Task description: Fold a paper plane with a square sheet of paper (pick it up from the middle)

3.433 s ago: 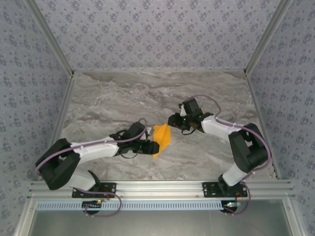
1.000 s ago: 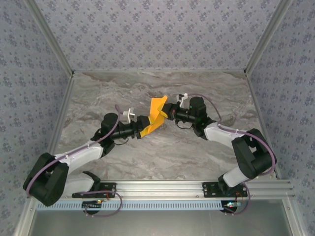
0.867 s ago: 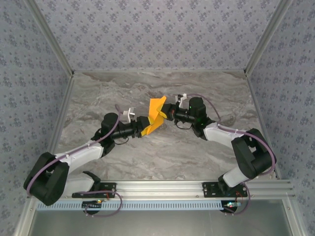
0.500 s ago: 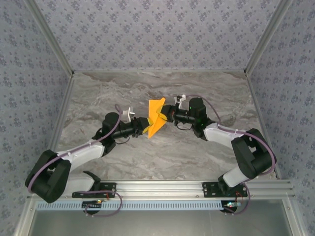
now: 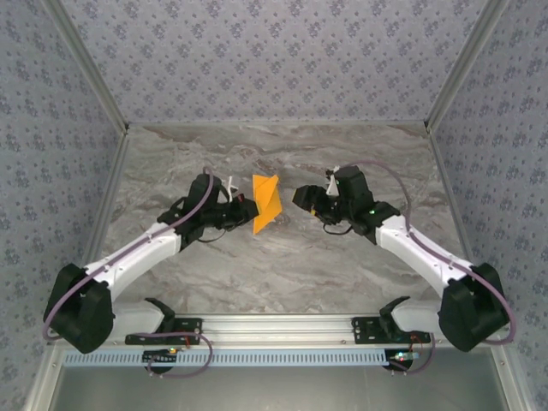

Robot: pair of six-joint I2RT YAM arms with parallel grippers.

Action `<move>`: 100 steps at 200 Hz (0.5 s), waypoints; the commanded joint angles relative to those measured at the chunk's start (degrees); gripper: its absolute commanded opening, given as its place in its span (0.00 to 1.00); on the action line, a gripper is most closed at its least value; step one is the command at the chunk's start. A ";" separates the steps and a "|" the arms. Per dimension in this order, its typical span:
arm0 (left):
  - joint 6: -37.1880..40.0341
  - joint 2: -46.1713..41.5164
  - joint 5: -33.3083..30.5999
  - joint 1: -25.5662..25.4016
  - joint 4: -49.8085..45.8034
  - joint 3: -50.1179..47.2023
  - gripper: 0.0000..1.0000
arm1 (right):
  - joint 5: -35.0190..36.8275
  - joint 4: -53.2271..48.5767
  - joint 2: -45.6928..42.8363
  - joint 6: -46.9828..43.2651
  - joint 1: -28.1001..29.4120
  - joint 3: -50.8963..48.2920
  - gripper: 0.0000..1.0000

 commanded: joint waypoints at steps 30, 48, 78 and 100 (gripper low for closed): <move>15.06 11.26 -45.98 -9.90 -46.20 18.88 0.08 | 17.37 -16.26 -2.58 -8.17 1.71 -0.87 0.79; 12.50 17.93 -55.38 -13.00 -52.93 23.30 0.08 | 19.42 -16.75 -2.58 -6.53 1.94 -1.67 0.80; 7.86 29.30 -63.65 -17.24 -59.63 29.95 0.08 | 22.66 -18.26 -3.06 -4.10 2.05 -2.72 0.80; 6.25 37.26 -61.85 -20.18 -57.83 33.18 0.07 | 23.77 -18.32 -3.63 -2.96 1.94 -4.02 0.80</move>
